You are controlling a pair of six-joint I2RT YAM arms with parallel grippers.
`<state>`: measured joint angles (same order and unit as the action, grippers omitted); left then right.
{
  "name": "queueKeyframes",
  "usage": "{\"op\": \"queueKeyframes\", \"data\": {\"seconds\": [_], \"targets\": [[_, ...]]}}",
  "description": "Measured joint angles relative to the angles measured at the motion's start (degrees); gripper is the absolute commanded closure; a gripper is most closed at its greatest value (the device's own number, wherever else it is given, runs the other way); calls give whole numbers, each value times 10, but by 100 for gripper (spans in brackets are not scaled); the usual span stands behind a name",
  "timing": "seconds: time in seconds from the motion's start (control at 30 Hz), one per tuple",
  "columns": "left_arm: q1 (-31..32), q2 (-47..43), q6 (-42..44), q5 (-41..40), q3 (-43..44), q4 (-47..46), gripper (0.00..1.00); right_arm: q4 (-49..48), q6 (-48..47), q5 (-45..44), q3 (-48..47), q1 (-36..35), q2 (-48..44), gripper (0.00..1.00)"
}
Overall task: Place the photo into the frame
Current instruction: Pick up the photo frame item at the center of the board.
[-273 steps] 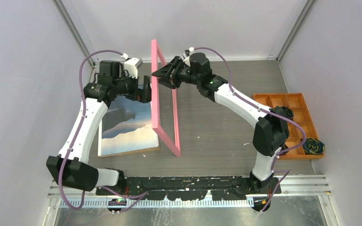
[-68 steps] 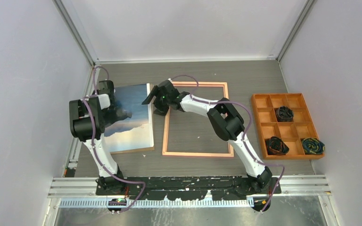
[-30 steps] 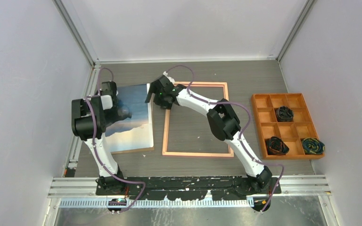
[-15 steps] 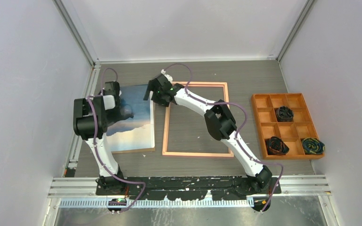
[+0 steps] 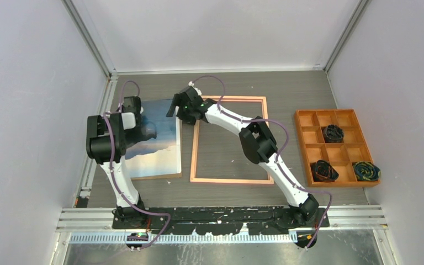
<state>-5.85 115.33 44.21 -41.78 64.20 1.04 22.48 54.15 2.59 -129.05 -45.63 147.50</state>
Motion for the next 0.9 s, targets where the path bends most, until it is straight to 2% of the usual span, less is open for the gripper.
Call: {"op": "queueKeyframes", "data": {"seconds": [0.27,0.63,0.9], "targets": [[1,1,11,2,-1,-1,48,-61,20,13,63,5,-26,16],[1,1,14,5,-1,-1,50,-98,48,38,101,8,-76,17],[1,2,15,7,2,2,51,-193,90,98,127,1,-113,18]]}}
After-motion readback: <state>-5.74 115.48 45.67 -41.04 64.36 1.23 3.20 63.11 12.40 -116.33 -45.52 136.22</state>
